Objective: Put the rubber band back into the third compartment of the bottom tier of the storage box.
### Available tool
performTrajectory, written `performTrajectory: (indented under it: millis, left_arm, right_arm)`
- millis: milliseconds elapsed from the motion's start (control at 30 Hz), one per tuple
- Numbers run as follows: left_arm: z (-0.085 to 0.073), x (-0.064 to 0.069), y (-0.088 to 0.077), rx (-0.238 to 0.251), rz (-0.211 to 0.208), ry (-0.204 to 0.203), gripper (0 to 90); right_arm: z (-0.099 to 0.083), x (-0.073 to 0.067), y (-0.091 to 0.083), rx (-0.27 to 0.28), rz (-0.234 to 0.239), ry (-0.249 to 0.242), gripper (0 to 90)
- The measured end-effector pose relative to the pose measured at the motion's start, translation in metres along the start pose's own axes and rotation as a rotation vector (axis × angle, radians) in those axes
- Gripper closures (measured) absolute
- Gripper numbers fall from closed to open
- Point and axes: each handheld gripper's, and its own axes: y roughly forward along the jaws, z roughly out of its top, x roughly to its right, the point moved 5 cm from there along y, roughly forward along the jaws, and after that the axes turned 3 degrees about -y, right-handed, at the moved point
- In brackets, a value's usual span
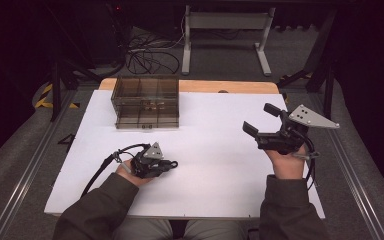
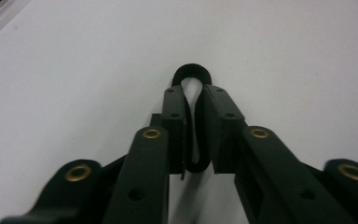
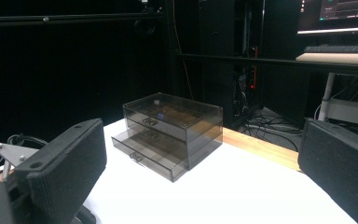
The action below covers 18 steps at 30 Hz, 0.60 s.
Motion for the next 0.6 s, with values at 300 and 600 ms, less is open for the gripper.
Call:
performTrajectory:
  millis: [300, 600]
  left_arm:
    - [0.0013, -0.0017, -0.0019, 0.011, 0.027, 0.003, 83.0]
    - [0.0038, -0.0036, -0.0054, 0.037, 0.053, 0.003, 83.5]
  right_arm:
    - [0.0003, 0.0001, -0.0007, 0.001, -0.003, 0.002, 1.6]
    - [0.0001, 0.0007, -0.0009, -0.001, -0.008, 0.004, 1.7]
